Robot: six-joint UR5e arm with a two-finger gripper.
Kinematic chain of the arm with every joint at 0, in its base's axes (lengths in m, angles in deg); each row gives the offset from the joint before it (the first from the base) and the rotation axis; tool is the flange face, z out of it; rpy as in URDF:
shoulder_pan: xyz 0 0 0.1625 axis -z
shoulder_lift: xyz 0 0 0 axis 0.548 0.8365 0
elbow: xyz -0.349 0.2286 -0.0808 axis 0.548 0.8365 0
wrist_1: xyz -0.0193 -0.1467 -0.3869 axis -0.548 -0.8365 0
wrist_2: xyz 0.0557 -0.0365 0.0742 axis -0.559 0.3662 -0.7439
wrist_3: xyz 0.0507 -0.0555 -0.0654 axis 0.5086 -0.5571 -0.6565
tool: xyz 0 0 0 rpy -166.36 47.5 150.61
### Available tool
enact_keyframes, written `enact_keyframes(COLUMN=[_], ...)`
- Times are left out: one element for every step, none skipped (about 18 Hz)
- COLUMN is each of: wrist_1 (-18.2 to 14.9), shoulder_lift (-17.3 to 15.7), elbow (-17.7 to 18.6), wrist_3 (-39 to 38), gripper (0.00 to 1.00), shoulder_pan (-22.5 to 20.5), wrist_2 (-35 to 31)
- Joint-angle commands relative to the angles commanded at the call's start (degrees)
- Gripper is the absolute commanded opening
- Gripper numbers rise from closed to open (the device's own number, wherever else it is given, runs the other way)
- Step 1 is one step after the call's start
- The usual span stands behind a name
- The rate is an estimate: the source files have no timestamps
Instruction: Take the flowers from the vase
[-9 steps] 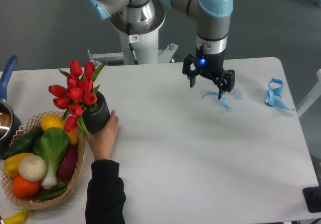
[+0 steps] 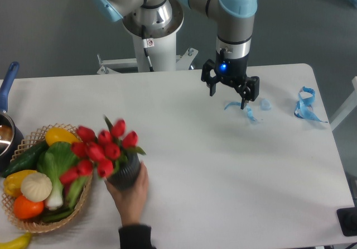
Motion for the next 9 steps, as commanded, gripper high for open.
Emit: enact_keyframes(wrist_1=[-0.09,-0.09,-0.09,-0.09,0.00,0.17,0.26,1.05,2.71], shoulder_lift=[-0.35,-0.44,-0.44,-0.44,-0.53,-0.53,-0.53,-0.62,-0.97], elbow=[0.00,0.09,0.26,0.26,0.35,0.79,1.23,1.75,2.71], wrist_3=[-0.18,-0.26,-0.35,-0.35,-0.44,-0.70,-1.23,-1.67,-2.28], gripper=[1.00,1.00,1.00,1.00,1.00,1.00,1.00,1.00,1.00], shoulder_pan=[0.26,0.96,1.58,1.84,1.93,1.85,1.85,1.85,1.93], wrist_2=[0.00,0.00,0.09,0.26,1.22,3.40,6.47,9.90,12.54])
